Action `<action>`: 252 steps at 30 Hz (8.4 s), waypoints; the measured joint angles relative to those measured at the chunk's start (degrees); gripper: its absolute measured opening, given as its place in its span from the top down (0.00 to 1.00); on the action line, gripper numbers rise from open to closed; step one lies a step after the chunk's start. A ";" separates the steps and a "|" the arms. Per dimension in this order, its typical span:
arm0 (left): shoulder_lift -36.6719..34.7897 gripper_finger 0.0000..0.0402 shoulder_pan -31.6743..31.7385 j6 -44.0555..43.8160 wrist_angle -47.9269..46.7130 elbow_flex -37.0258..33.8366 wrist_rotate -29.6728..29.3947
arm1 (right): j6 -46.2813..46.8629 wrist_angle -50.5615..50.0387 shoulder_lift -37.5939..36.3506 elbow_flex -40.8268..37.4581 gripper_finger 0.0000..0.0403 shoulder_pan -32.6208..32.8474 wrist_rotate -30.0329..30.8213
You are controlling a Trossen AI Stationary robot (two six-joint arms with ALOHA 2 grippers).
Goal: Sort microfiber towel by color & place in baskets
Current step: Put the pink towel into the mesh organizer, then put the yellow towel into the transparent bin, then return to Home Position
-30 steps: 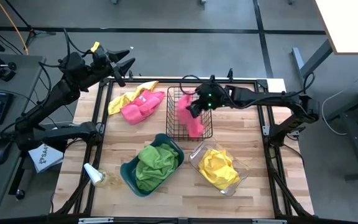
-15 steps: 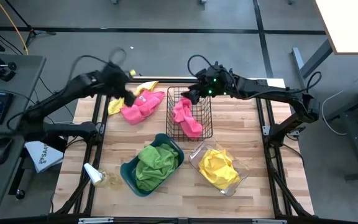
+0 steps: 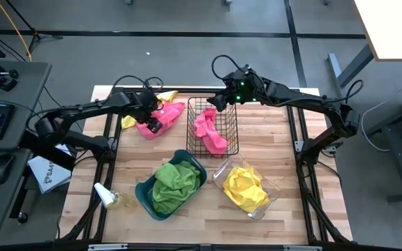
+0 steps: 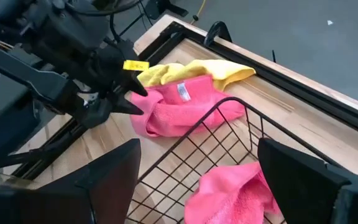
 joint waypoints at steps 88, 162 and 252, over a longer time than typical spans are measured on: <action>4.53 0.39 4.43 6.41 -8.03 15.95 -2.02 | -15.04 -18.95 0.00 30.08 0.21 -11.13 3.08; 3.64 0.97 -14.50 29.31 18.54 34.86 9.24 | -40.81 -16.72 11.61 29.99 0.30 6.86 0.90; -10.70 0.53 6.26 18.02 34.81 18.53 13.52 | 28.40 -33.44 -16.33 -11.92 0.30 32.36 10.95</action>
